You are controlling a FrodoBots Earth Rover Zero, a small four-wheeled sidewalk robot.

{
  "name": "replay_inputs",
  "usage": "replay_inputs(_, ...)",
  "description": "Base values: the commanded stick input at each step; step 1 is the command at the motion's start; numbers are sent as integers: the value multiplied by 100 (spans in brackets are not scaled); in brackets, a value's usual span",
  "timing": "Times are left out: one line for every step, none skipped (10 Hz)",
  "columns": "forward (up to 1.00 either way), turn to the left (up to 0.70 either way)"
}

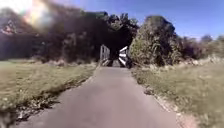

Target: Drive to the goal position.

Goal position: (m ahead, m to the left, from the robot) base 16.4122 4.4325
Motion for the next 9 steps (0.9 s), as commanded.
replay_inputs(100,1)
replay_inputs(100,-17)
replay_inputs(100,-38)
replay_inputs(100,-17)
replay_inputs(100,-4)
replay_inputs(100,4)
replay_inputs(100,1)
replay_inputs(100,0)
replay_inputs(100,0)
